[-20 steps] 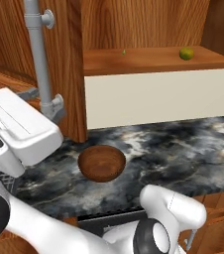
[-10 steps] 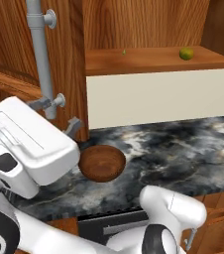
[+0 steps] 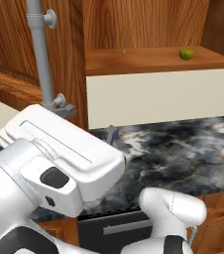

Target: Open the cabinet. Pick the peach and orange from the cabinet and place them into the bowl. Then close the cabinet.

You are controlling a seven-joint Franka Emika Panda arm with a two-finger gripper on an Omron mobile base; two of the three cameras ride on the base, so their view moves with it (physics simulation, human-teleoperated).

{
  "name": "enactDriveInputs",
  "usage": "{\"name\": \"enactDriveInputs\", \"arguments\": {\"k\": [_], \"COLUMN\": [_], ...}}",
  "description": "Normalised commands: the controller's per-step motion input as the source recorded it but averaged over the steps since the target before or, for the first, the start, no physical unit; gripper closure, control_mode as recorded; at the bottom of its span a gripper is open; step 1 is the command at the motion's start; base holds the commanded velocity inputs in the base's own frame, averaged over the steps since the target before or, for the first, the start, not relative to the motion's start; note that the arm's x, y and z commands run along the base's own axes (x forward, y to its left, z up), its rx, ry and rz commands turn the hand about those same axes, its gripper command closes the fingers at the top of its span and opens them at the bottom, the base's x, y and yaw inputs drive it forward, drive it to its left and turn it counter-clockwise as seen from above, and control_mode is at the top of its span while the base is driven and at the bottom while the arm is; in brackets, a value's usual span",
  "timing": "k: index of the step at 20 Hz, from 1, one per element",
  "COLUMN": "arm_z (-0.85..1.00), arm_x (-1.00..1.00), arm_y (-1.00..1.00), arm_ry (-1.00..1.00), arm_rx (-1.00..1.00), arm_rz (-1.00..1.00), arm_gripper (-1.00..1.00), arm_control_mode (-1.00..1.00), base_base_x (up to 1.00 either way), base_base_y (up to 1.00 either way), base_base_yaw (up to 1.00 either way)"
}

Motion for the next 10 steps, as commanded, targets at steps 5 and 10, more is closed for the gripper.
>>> {"name": "enactDriveInputs", "arguments": {"k": [5, 10], "arm_z": [-0.06, -0.11], "arm_x": [-0.15, -0.15], "arm_y": [-0.58, -0.57], "arm_ry": [0.10, 0.00], "arm_rx": [0.00, 0.00], "arm_rz": [0.16, 0.14], "arm_gripper": [-1.00, -1.00], "arm_control_mode": [-1.00, -1.00], "base_base_x": [0.00, 0.00], "base_base_y": [0.00, 0.00], "base_base_yaw": [0.00, 0.00]}}
